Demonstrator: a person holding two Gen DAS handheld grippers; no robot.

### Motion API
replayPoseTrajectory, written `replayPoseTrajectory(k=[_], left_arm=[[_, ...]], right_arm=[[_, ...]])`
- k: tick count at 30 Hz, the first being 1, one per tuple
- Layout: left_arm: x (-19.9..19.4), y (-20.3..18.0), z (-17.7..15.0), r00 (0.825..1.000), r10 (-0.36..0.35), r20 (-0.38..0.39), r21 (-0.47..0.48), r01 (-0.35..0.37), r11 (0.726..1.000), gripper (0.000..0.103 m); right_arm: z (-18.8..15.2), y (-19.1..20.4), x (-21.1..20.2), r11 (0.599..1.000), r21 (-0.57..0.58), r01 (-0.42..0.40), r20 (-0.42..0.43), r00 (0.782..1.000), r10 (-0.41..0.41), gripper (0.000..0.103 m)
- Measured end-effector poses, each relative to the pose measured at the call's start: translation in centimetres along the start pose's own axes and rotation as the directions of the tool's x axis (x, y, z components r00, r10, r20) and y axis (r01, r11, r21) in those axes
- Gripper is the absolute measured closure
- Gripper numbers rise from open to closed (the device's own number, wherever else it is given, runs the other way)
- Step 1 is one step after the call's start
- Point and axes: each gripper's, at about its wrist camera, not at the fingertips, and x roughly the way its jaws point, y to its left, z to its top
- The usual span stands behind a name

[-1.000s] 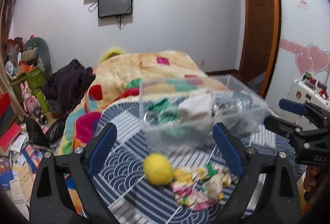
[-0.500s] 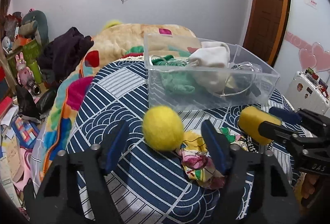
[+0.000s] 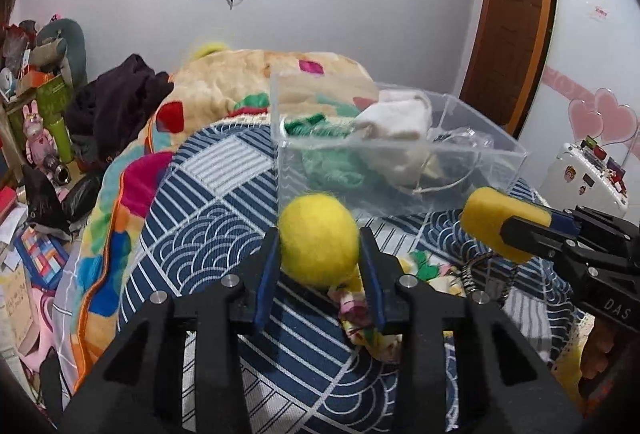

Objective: Organize soft objects
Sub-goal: 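Grasp the yellow ball with the left tool while the right tool grasps the yellow-green sponge, then drop the ball into the box with the left tool while the right tool drops the sponge in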

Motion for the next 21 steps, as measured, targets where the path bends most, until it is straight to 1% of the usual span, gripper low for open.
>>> replayPoseTrajectory(k=[6,12,17,21], left_arm=[[-1.7,-0.8,1.9,0.998,-0.024,0.063,0.026,0.022,0.999,0.065],[-3.0,-1.5,4.4,0.99,-0.043,0.131,0.042,0.038,0.998,0.065],[-2.9,-1.7,6.3,0.987,-0.045,0.155,0.051,0.037,0.998,0.065],[-1.6,-1.5,7.5,0.989,-0.047,0.139,0.039,0.042,0.998,0.065]], right_arm=[[1.4,-0.1,-1.7,1.0,-0.003,0.016,0.071,0.997,-0.016,0.076],[3.8,-0.4,-3.3,0.999,0.002,0.052,0.168,0.984,-0.052,0.075],[5.3,-1.0,-2.7,0.996,0.025,0.088,0.2,0.975,-0.091,0.075],[6.1,-1.4,-1.8,0.993,0.044,0.112,0.203,0.972,-0.118,0.075]])
